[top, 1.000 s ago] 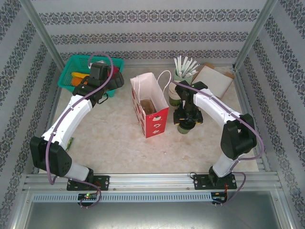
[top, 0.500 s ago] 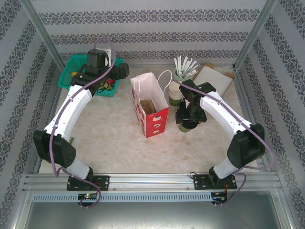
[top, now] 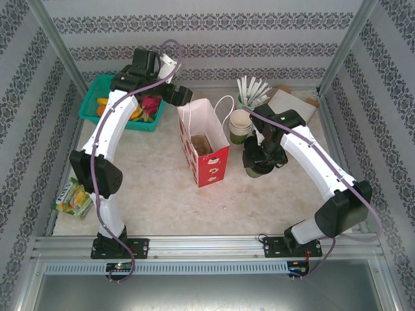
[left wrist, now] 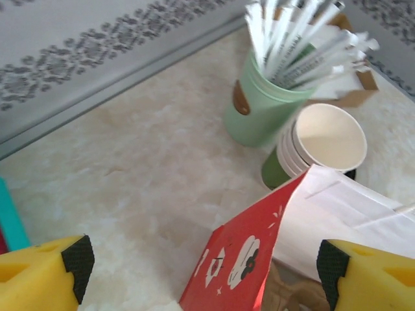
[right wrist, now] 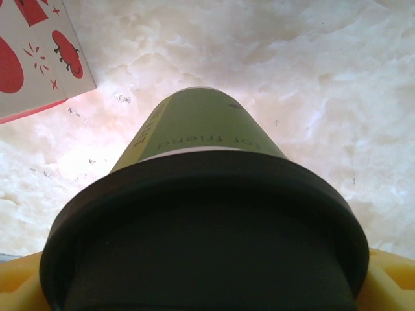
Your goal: Pack the takeout coffee
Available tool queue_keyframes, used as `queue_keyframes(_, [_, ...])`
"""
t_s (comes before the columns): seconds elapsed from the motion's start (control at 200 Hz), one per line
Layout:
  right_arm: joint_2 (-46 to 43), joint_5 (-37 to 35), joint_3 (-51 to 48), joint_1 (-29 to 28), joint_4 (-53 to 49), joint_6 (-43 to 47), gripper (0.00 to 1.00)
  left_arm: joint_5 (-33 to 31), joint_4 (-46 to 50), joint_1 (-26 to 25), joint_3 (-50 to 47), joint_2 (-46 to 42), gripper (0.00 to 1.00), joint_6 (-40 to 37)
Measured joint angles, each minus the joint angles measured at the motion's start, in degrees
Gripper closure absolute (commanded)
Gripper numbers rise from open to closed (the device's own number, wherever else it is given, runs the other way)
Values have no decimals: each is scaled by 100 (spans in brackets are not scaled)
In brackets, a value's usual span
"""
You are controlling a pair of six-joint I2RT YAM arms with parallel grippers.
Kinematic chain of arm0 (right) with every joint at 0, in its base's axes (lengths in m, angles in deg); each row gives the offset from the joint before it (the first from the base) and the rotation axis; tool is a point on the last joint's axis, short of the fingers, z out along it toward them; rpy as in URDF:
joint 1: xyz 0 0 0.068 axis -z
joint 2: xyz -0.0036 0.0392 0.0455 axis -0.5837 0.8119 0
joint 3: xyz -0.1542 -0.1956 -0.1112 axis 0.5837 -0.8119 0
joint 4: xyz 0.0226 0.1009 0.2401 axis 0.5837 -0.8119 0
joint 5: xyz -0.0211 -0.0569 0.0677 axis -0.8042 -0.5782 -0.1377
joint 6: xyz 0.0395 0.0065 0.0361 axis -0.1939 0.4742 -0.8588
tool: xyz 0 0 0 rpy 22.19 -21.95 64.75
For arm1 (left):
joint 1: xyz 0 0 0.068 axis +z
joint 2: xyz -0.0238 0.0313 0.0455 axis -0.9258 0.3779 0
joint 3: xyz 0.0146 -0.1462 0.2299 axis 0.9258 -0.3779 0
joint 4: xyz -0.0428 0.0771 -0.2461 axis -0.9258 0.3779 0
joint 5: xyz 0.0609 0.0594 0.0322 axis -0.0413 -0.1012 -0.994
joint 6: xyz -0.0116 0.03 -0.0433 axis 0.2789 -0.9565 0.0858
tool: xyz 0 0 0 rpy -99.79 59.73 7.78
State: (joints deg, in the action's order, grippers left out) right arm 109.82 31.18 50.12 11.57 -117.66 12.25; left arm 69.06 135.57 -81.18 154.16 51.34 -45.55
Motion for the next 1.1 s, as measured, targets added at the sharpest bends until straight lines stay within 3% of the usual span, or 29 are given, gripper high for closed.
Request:
queue_keyframes(0.32, [-44,-2,151,-13,-286,0,34,697,804,-15,706,774,35,-713])
queue_keyframes(0.54, [-153,-48,302,-17,-498,0,35,640,1038,-74,831,841,71,-953])
queue_keyframes(0.764, [-179,-72,804,-214,-737,0,35,632,1080,-90,828,828,92,-909])
queue_keyframes(0.924, [-205,-90,1099,-267,-955,26,35,557,984,-157,428,487,100,-625])
queue_keyframes(1.099, [-205,-90,1585,-275,-1174,103,36,518,789,-341,-173,-120,100,-243])
